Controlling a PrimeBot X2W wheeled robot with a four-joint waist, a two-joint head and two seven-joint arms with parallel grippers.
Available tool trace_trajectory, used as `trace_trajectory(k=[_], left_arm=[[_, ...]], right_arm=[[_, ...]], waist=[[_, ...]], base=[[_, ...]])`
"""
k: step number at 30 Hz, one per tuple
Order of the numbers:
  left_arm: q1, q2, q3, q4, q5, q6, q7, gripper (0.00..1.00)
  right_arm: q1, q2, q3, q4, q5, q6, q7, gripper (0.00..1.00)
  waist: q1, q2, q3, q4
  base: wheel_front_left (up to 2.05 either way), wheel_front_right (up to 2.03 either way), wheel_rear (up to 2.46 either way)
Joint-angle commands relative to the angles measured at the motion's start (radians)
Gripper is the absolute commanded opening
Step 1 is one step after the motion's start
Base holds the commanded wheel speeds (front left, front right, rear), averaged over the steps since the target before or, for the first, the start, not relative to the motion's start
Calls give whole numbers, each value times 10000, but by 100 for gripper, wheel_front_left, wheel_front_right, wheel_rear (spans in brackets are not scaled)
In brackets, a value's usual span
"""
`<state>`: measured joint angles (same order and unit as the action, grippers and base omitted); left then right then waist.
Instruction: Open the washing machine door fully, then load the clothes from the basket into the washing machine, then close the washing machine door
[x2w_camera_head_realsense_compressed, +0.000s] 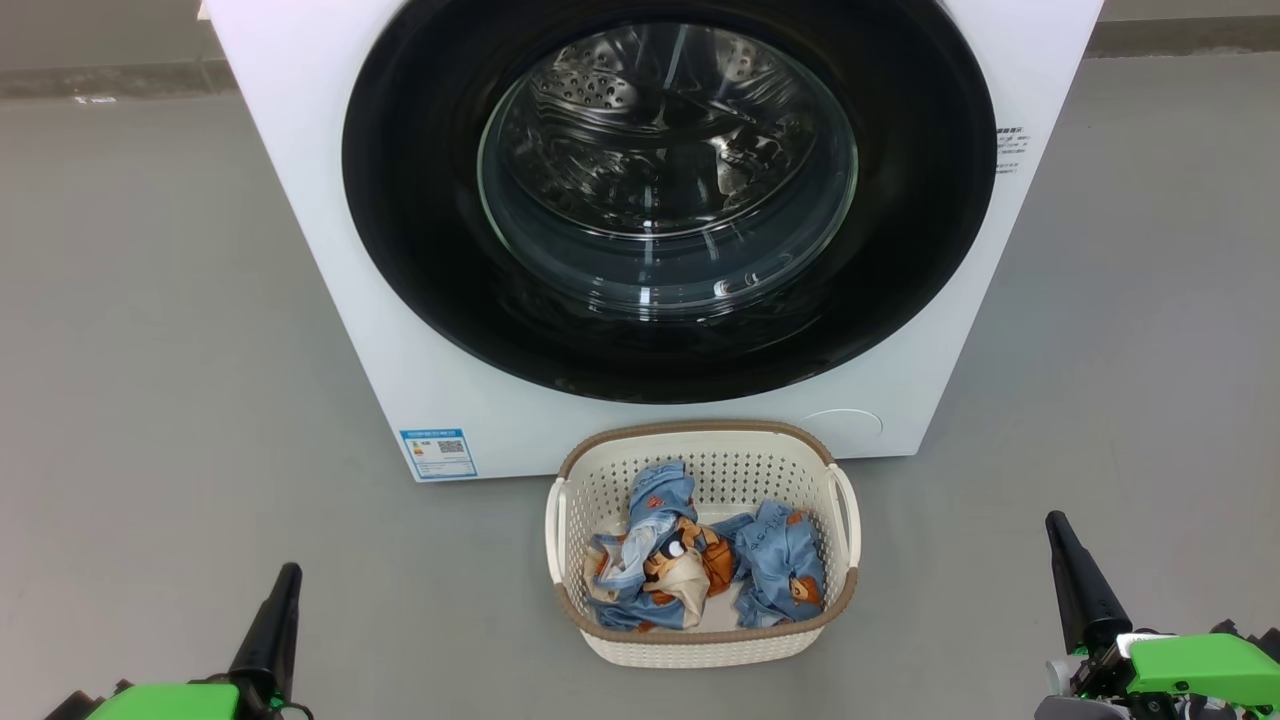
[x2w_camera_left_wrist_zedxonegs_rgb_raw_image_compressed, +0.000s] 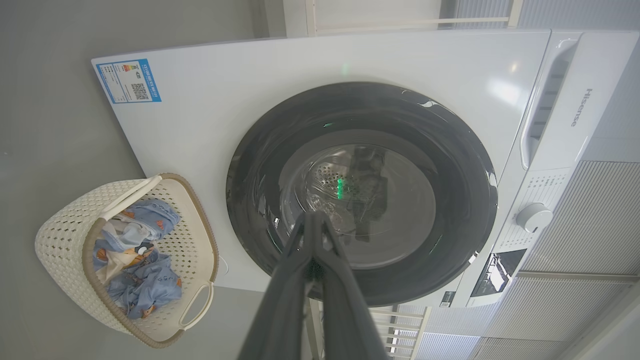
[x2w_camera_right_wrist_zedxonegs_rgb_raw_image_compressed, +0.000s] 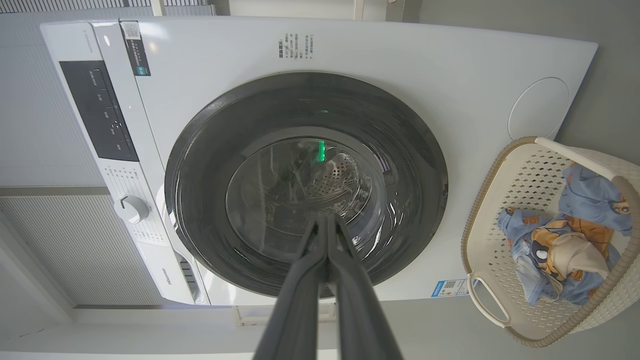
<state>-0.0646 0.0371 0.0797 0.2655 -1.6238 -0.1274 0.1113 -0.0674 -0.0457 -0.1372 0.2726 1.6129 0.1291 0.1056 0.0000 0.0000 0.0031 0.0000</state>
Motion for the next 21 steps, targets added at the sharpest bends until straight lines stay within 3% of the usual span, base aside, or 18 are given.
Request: trace_trajectory(k=[1,6,7,12,18,21], left_arm=[[-433,131,338,-206,149,-33,16,0],[-433,131,338,-206,149,-33,16,0],[-433,131,338,-206,149,-33,16,100],[325,-187,-73,435,-3,4,-11,100],[316,-158,-181,329,121,2,-187,100],[327,-126,-245,279,208,1,-279,100]], right_arm=[[-405,-45,238,-278,-40,16,74,0],[-405,-45,238,-278,-40,16,74,0],[-405,-45,238,-278,-40,16,74,100],[300,124,7,490,-3,0,-22,100],[302,108,121,397,-83,1,-187,100],[321,82,182,367,-173,1,-281,100]], waist=[[0,0,0,0],[0,0,0,0],[0,0,0,0],[0,0,4,0],[22,0,-5,19],[10,0,-4,29]], base=[[0,0,0],[0,0,0],[0,0,0],[0,0,0],[0,0,0],[0,0,0]])
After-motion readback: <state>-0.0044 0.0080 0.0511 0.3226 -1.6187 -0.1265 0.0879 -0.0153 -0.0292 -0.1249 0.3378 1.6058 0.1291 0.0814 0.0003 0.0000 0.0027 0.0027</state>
